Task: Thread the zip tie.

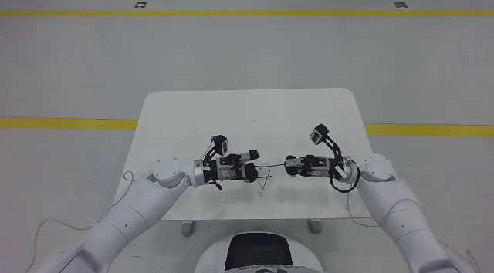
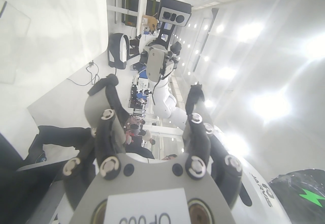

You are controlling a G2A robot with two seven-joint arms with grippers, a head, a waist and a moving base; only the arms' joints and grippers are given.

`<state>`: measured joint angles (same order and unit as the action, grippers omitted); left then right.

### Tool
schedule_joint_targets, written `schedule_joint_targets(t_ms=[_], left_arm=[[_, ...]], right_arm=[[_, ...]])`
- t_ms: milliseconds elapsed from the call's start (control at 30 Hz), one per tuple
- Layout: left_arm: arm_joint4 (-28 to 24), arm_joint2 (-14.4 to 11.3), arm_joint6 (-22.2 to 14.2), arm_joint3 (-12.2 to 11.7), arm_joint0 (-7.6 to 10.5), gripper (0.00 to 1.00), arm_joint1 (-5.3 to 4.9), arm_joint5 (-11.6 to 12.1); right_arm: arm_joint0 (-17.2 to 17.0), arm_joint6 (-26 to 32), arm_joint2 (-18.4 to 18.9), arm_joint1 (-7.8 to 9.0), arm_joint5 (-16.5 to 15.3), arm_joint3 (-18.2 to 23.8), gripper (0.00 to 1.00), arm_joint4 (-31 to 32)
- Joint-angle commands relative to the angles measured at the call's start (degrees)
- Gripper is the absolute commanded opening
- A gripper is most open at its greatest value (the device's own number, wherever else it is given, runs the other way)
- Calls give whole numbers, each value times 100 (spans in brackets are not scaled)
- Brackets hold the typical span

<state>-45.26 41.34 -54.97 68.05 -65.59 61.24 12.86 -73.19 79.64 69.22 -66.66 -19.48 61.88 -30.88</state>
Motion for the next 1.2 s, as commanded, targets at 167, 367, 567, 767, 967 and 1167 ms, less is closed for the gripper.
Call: schedule_joint_targets(t_ms=[167,367,567,767,967,1167], left_arm=[[30,-8,53,16,-8,100,2,-18],[549,-68,447,209,83,100,26,-83],[891,-107,919,305,129,100,56,-280],[972,-91,1120,404,119,100,66,-212],[882,-117,1130,514,82,100,89,-244],[588,-206,922,446,168,100,192,-154]], right_arm=[[5,0,9,1,0,1,0,14],[-126,0,-33,-15,91,-66,0,-423],[-91,0,-275,31,0,-186,0,-819],[-34,0,-307,62,0,-224,0,-770],[-67,-180,-344,58,46,-149,0,-680],[0,-47,-430,33,11,-202,0,-794]])
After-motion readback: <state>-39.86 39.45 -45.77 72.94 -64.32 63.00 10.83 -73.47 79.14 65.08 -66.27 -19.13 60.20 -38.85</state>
